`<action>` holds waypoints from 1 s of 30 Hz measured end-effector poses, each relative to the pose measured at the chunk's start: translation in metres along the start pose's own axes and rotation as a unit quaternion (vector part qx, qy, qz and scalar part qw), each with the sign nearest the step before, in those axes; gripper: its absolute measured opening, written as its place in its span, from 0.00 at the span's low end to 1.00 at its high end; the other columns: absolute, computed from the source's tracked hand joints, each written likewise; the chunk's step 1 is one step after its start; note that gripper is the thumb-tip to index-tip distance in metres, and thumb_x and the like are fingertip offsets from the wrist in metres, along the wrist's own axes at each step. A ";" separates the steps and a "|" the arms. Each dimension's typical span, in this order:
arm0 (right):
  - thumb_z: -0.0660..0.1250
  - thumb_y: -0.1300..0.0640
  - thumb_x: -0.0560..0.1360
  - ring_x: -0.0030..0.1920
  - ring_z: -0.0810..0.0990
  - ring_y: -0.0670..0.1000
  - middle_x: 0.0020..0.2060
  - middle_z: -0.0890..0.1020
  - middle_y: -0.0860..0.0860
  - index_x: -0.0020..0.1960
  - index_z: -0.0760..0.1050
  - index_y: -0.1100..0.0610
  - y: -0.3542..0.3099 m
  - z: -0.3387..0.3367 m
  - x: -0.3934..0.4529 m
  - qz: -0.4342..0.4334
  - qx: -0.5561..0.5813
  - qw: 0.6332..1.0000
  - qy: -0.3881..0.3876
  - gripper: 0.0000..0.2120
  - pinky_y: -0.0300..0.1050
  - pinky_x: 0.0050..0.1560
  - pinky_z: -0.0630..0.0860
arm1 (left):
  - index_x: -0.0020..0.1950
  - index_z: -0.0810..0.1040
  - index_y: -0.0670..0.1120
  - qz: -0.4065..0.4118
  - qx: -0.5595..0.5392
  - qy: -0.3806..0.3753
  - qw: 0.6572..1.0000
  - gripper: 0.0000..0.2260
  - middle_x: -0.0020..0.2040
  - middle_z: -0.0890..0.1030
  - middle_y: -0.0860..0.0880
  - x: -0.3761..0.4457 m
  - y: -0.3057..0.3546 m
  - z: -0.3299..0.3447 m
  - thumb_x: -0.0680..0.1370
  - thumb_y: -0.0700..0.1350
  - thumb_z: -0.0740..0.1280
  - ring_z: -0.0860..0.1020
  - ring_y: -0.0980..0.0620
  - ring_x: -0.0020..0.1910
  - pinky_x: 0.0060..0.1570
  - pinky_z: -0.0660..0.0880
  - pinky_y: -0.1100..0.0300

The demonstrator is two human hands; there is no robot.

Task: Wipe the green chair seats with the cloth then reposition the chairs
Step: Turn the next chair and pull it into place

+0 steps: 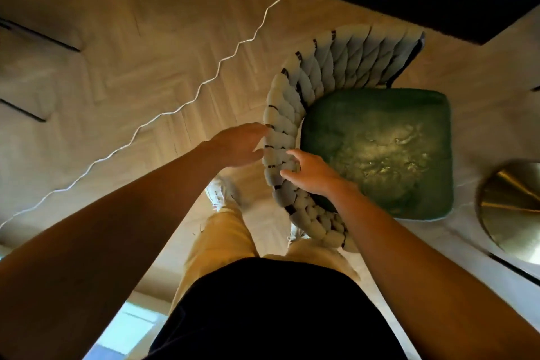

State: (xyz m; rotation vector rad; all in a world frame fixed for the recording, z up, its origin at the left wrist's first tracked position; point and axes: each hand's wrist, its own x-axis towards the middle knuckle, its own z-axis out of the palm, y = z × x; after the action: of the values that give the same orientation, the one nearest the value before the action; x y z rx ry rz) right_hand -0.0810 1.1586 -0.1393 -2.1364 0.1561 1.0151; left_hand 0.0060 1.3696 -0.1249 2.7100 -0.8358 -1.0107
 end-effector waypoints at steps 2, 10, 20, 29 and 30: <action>0.65 0.43 0.80 0.74 0.68 0.56 0.77 0.66 0.52 0.80 0.58 0.47 -0.004 -0.002 0.008 0.023 0.034 0.999 0.009 0.32 0.53 0.68 0.72 | 0.76 0.68 0.48 0.043 0.025 -0.011 0.999 0.23 0.73 0.73 0.48 0.021 -0.007 -0.014 0.81 0.51 0.64 0.72 0.47 0.70 0.67 0.72 0.48; 0.66 0.44 0.80 0.67 0.75 0.53 0.73 0.72 0.53 0.78 0.63 0.49 -0.024 0.010 0.037 0.130 0.195 0.966 0.114 0.28 0.45 0.61 0.71 | 0.72 0.74 0.44 0.310 0.161 -0.066 0.935 0.18 0.68 0.77 0.45 0.107 -0.029 -0.070 0.82 0.47 0.63 0.73 0.44 0.68 0.69 0.67 0.50; 0.68 0.45 0.78 0.66 0.76 0.55 0.68 0.76 0.53 0.73 0.69 0.51 -0.065 0.066 0.061 0.229 0.342 0.875 0.254 0.26 0.49 0.63 0.75 | 0.71 0.72 0.48 0.475 0.357 -0.194 0.780 0.21 0.67 0.75 0.50 0.161 -0.030 -0.080 0.78 0.48 0.68 0.70 0.48 0.67 0.68 0.59 0.56; 0.69 0.44 0.76 0.63 0.76 0.57 0.68 0.75 0.53 0.75 0.67 0.49 -0.071 0.078 0.091 0.278 0.320 0.867 0.261 0.30 0.57 0.65 0.76 | 0.77 0.65 0.51 0.474 0.478 -0.229 0.703 0.28 0.71 0.74 0.49 0.192 -0.017 -0.059 0.78 0.42 0.68 0.74 0.46 0.68 0.67 0.71 0.49; 0.70 0.44 0.75 0.60 0.77 0.56 0.65 0.76 0.53 0.74 0.67 0.49 -0.072 0.077 0.094 0.293 0.295 0.872 0.258 0.30 0.57 0.61 0.77 | 0.76 0.66 0.51 0.477 0.481 -0.222 0.702 0.27 0.69 0.76 0.48 0.192 -0.015 -0.057 0.78 0.43 0.69 0.76 0.46 0.64 0.62 0.75 0.49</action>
State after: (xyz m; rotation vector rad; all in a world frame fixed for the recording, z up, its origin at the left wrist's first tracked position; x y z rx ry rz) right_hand -0.0357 1.2798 -0.1953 -1.7422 1.2700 0.5528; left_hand 0.1688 1.2744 -0.1938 1.7711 -3.1053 -1.0498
